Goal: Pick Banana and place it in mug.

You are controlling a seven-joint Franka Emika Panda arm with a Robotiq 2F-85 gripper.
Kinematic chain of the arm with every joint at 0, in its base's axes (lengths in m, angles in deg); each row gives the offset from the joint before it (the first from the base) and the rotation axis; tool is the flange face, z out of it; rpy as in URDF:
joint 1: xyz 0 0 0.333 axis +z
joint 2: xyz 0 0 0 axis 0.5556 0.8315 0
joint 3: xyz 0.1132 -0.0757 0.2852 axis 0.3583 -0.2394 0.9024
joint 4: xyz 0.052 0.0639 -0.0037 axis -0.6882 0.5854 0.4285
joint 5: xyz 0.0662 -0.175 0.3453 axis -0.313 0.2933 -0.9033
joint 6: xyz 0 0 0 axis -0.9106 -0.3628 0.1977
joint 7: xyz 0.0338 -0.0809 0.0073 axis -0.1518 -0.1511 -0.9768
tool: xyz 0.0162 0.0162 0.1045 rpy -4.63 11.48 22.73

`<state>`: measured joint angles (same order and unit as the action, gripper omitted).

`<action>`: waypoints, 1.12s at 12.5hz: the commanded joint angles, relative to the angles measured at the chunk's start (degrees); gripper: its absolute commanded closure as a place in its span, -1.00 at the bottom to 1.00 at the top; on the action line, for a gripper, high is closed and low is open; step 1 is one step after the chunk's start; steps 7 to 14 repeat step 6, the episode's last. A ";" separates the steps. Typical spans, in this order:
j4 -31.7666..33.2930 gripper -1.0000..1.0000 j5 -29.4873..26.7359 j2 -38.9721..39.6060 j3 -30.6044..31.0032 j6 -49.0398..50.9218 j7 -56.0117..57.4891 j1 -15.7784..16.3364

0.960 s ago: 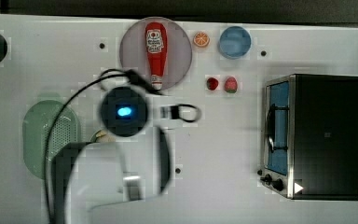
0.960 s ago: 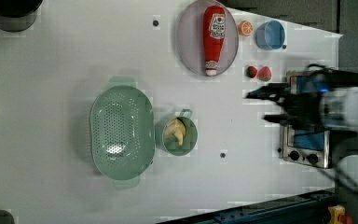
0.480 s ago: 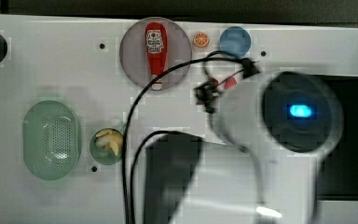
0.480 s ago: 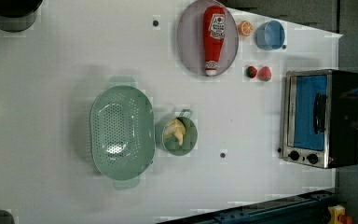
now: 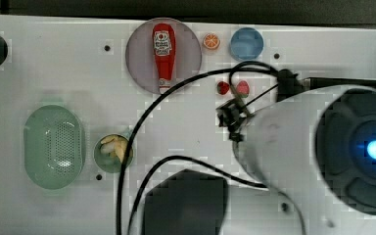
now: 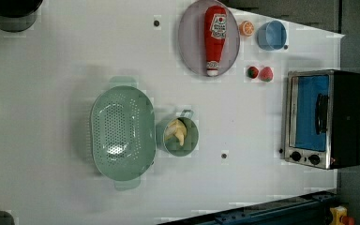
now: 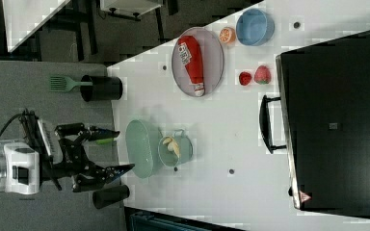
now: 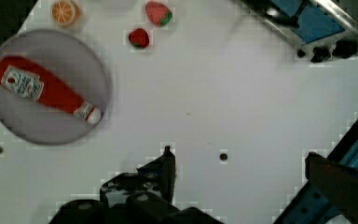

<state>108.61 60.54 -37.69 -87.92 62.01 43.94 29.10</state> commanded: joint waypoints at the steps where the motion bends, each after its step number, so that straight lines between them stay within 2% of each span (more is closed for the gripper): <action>1: 0.72 -1.00 -0.06 1.06 0.51 -1.22 0.71 2.36; 14: 0.96 -1.00 -0.06 1.35 0.51 -1.21 0.70 2.37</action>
